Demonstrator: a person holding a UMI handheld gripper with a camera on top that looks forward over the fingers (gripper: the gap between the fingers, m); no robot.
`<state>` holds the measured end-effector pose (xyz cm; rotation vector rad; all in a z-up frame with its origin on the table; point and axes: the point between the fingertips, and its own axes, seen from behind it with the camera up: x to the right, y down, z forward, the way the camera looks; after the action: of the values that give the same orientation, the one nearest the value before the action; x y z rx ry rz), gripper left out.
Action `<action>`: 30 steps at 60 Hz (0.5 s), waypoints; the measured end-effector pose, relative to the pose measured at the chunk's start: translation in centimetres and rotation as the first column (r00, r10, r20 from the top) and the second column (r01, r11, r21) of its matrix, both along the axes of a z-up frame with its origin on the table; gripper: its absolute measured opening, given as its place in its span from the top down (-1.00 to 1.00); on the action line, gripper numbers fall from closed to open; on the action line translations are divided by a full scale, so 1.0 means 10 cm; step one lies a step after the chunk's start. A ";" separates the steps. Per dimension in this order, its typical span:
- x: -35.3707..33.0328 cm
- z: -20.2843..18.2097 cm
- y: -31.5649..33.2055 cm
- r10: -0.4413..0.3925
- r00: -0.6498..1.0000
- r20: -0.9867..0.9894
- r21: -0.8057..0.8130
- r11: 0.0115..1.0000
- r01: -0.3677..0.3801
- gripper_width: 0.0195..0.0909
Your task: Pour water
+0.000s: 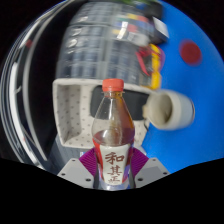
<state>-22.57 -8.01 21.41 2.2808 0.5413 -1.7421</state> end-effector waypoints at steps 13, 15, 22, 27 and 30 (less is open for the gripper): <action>-0.09 1.20 0.90 0.103 0.962 -0.251 0.607 0.792 0.074 0.38; -0.11 1.34 1.09 0.102 0.957 -0.273 0.675 0.729 0.115 0.37; -0.10 1.55 1.77 0.107 0.944 -0.312 0.843 0.490 0.223 0.34; -0.15 1.32 2.14 0.128 0.949 -0.287 0.908 0.353 0.227 0.34; -0.21 1.17 2.35 0.140 0.953 -0.270 0.931 0.291 0.222 0.34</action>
<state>-24.70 15.44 33.08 2.6125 2.1809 -2.1106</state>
